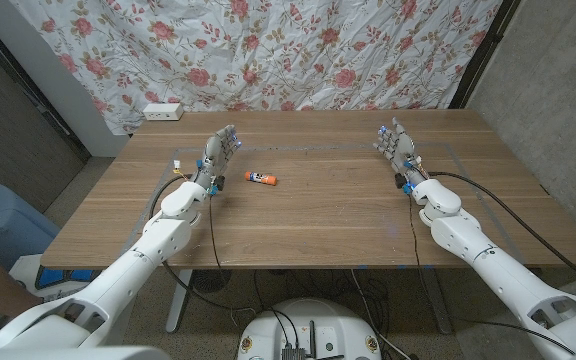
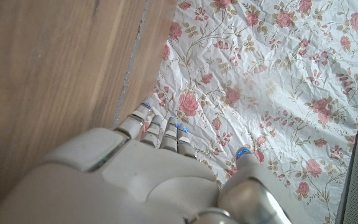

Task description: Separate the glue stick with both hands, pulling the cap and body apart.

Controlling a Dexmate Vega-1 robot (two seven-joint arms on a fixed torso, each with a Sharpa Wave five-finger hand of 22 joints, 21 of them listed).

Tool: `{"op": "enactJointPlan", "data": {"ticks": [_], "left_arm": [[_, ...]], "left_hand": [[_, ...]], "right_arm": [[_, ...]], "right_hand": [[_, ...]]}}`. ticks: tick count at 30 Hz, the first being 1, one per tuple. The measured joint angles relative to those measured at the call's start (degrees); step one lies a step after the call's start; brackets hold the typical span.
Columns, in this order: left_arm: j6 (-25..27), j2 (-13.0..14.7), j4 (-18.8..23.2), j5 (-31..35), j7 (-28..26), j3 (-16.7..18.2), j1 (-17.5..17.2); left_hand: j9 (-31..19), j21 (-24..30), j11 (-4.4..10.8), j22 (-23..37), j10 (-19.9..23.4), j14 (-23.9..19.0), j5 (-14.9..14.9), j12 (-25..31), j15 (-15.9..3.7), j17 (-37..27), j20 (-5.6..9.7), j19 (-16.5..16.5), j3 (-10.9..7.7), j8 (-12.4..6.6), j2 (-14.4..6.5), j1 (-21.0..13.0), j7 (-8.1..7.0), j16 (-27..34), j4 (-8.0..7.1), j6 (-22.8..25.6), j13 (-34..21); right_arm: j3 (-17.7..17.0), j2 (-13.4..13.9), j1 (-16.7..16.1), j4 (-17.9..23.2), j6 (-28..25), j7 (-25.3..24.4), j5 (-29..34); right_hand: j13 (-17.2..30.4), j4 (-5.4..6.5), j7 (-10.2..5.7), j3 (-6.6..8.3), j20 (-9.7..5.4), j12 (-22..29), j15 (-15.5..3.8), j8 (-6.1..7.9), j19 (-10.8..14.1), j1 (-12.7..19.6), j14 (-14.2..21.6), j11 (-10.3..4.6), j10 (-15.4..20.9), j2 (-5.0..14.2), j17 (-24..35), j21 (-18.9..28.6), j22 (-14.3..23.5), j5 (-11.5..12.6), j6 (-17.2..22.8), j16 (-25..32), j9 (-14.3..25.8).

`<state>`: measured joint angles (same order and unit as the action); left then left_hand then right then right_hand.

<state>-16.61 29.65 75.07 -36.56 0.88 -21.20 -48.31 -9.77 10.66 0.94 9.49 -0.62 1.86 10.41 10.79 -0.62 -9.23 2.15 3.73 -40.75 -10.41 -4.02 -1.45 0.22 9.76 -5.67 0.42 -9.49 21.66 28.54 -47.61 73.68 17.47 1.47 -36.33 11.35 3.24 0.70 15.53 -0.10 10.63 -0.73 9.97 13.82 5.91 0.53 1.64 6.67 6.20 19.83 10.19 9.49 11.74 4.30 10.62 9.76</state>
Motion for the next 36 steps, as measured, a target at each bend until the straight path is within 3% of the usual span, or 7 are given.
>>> {"op": "enactJointPlan", "data": {"ticks": [9,15,24,29,36], "left_arm": [[2.1,1.5,2.3,1.9,-2.0,-0.5,-0.4],[4.3,3.0,4.3,3.4,-3.4,-0.9,-0.5],[7.2,5.5,6.0,6.7,-4.0,-2.1,0.7],[8.5,6.8,6.7,8.7,-4.0,-2.8,1.5],[11.8,9.5,8.6,11.5,-3.5,-3.9,2.7]], "left_hand": [[0.0,0.0,1.39,0.0,1.4,-0.1,0.0,0.1,-0.57,0.0,0.00,0.0,-0.25,-0.41,-1.2,-1.3,-0.93,0.0,3.40,2.2,0.0],[0.0,0.0,2.43,-0.2,2.7,-0.6,-0.3,0.1,-1.04,0.0,0.00,0.0,-0.55,-0.64,-1.8,-3.3,-1.64,0.0,6.85,3.5,-0.3],[0.0,0.0,3.25,-0.2,4.9,-1.2,-0.3,0.5,-1.31,0.0,-0.01,0.0,-1.17,-0.85,-0.8,-6.6,-2.07,0.2,12.76,5.5,-0.3],[0.0,0.0,3.46,-0.2,5.3,-1.4,-0.3,0.5,-1.13,0.0,-0.01,0.0,-1.47,-0.85,-0.7,-7.4,-2.26,0.2,14.51,5.7,-0.3],[0.0,0.0,4.27,0.0,6.1,-1.4,-0.3,0.5,-1.13,0.0,-0.22,0.2,-1.38,-0.85,-0.2,-8.8,-2.26,0.2,15.67,5.8,-0.3]], "right_arm": [[0.4,-0.9,1.0,-1.6,1.4,0.1,0.7],[0.6,-1.2,1.6,-2.5,2.0,0.4,1.0],[0.5,-1.0,1.4,-2.0,2.4,-0.6,1.9],[0.4,-0.4,0.7,-0.4,2.2,-1.8,2.4],[0.3,0.2,0.1,1.2,1.4,-2.8,2.9]], "right_hand": [[-0.1,-0.48,-0.31,0.47,0.00,0.0,0.00,0.21,0.0,0.0,0.0,0.00,0.0,0.00,-0.2,0.2,0.0,0.0,0.3,0.0,0.0],[-0.2,-0.47,-0.31,0.47,0.00,0.0,0.00,0.21,0.0,0.0,0.0,0.00,0.0,0.00,-0.4,0.2,0.0,0.0,0.3,0.0,0.0],[-0.2,-0.63,-0.31,0.63,-0.57,0.0,-0.21,0.21,-0.6,0.0,0.2,-0.42,0.4,0.00,-0.7,0.2,0.0,0.0,0.3,0.2,0.0],[-0.2,-0.63,-0.31,0.63,-1.14,0.0,-0.61,0.21,-1.2,0.0,0.2,-0.41,0.4,0.00,-0.7,0.2,0.0,0.0,0.3,0.2,0.0],[-0.2,-0.96,-0.31,0.95,-1.14,0.0,-0.61,0.45,-1.2,0.3,0.2,-0.41,0.4,0.32,-1.0,0.2,0.0,0.0,0.3,0.2,0.0]]}}
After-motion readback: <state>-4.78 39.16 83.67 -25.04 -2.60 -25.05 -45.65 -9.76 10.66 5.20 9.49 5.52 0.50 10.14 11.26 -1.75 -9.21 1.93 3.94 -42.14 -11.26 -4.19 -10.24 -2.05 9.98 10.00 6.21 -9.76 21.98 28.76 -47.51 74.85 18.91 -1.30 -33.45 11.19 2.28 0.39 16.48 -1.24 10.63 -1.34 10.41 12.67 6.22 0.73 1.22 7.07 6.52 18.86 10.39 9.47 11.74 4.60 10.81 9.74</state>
